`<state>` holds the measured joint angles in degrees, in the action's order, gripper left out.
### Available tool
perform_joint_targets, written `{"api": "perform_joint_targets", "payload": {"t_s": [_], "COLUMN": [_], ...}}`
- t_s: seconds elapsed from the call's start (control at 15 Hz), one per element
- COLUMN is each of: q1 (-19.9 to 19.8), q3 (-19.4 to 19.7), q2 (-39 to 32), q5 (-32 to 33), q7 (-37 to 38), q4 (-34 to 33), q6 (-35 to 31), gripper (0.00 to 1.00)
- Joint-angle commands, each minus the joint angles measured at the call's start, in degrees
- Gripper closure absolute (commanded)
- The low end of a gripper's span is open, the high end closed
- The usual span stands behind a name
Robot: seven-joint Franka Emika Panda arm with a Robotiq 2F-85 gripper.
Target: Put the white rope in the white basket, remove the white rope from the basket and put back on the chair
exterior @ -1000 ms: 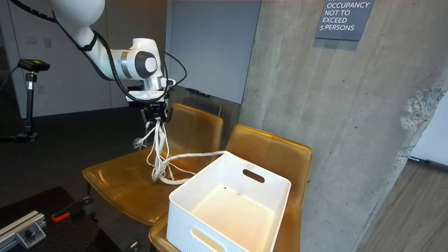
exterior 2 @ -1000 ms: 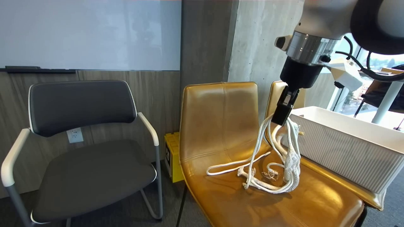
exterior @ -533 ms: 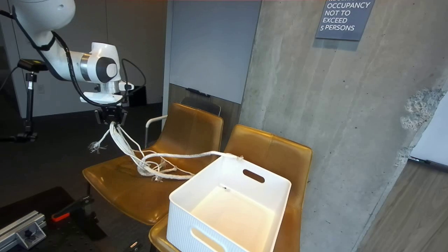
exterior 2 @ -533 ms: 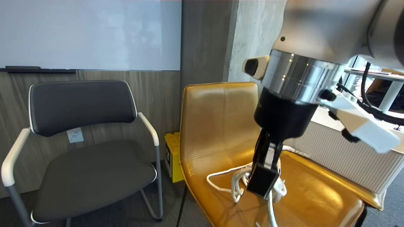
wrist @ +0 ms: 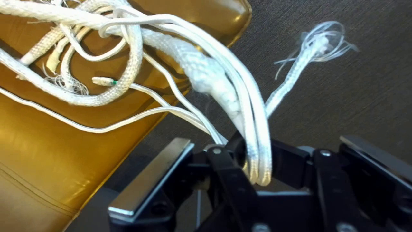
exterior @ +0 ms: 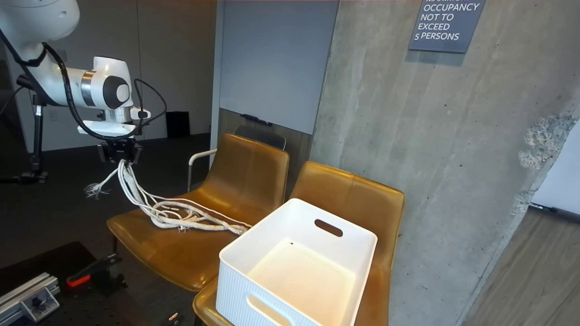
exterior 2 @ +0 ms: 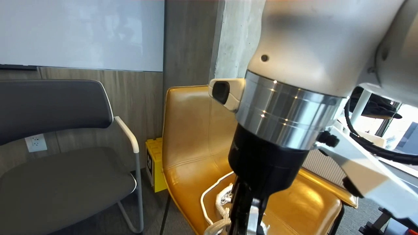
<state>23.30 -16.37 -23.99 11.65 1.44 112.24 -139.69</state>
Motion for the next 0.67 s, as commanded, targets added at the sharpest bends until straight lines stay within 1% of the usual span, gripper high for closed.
{"api": "perform_joint_targets", "payload": {"t_s": [0.0, 0.33, 0.47, 0.6], "q1": [-3.9, -9.9, -11.2, -11.5], "q3": [2.4, 6.9, 8.1, 9.1], "q2": [3.9, 6.6, 6.8, 6.8], "q5": [-0.9, 0.5, 1.0, 2.5], "q7": [-2.4, -5.3, -5.8, -5.3], "q4": [2.1, 1.1, 0.9, 0.6], "q6": [-0.1, 0.6, 0.3, -0.4], "gripper": [0.98, 0.98, 0.98, 0.98]}}
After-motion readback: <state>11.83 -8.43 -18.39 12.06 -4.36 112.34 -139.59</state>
